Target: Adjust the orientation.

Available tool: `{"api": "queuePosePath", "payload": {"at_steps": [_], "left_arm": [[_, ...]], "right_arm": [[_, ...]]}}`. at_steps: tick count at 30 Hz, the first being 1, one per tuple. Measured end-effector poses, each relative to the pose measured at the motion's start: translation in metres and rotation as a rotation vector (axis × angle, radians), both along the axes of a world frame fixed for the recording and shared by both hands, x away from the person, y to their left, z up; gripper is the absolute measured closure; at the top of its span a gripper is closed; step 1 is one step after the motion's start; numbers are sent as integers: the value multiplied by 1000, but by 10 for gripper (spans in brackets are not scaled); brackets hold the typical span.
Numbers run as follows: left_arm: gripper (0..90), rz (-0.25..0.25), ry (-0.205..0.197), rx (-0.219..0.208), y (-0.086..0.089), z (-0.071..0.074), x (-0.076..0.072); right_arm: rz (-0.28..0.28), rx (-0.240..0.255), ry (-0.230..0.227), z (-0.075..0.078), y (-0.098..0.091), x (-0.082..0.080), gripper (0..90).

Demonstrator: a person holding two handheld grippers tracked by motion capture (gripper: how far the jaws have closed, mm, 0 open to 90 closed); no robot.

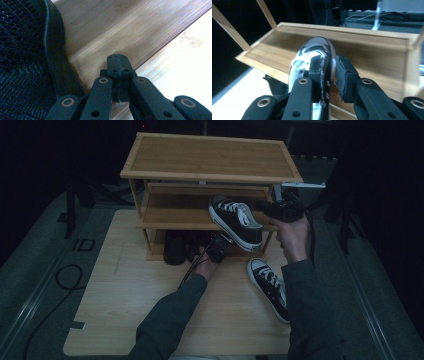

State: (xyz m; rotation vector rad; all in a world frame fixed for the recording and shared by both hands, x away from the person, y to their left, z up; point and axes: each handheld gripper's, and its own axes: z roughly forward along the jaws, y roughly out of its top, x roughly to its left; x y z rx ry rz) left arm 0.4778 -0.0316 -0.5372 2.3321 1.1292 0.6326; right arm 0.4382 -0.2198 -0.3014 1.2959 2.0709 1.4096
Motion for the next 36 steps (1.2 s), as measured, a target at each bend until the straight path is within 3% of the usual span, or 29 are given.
{"api": "queuePosePath", "payload": {"at_steps": [4, 11, 20, 36], "left_arm": [[900, 1, 0, 0, 0, 0, 0], [900, 1, 0, -1, 0, 0, 0], [900, 0, -1, 0, 0, 0, 0], [900, 3, -2, 1, 0, 0, 0]], "right_arm": [[-7, -40, -4, -1, -7, -2, 773], [-27, -103, 2, -8, -17, -9, 896], [-3, -194, 0, -15, -26, -28, 900], [84, -246, -2, -32, -31, -69, 899]]}}
